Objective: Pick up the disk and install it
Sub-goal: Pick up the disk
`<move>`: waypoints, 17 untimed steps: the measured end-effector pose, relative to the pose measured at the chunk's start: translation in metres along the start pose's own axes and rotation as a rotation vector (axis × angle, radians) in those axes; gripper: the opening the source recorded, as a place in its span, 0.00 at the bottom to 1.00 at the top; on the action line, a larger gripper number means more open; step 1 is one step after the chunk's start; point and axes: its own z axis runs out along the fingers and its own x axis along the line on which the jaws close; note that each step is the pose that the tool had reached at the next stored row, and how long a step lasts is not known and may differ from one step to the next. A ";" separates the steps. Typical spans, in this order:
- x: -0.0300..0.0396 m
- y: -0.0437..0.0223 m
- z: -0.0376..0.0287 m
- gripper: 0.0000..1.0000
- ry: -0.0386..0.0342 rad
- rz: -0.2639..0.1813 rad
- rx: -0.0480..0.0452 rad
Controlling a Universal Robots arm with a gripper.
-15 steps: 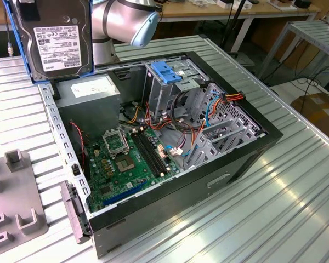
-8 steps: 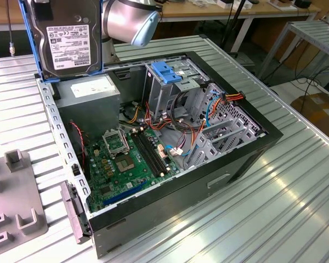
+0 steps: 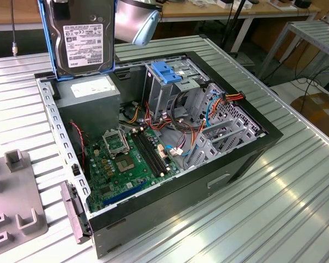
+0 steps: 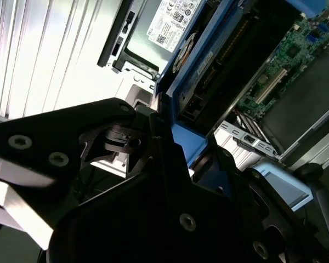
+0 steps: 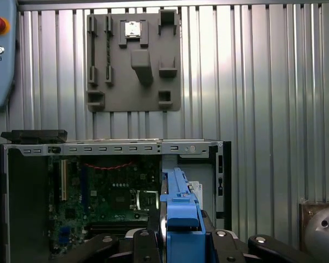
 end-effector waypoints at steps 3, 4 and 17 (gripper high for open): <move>-0.0002 -0.0068 0.0000 0.37 0.0000 0.001 0.0000; -0.0003 -0.0086 0.0000 0.37 -0.0001 0.001 0.0001; -0.0011 -0.0439 -0.0002 0.37 -0.0001 0.010 -0.0004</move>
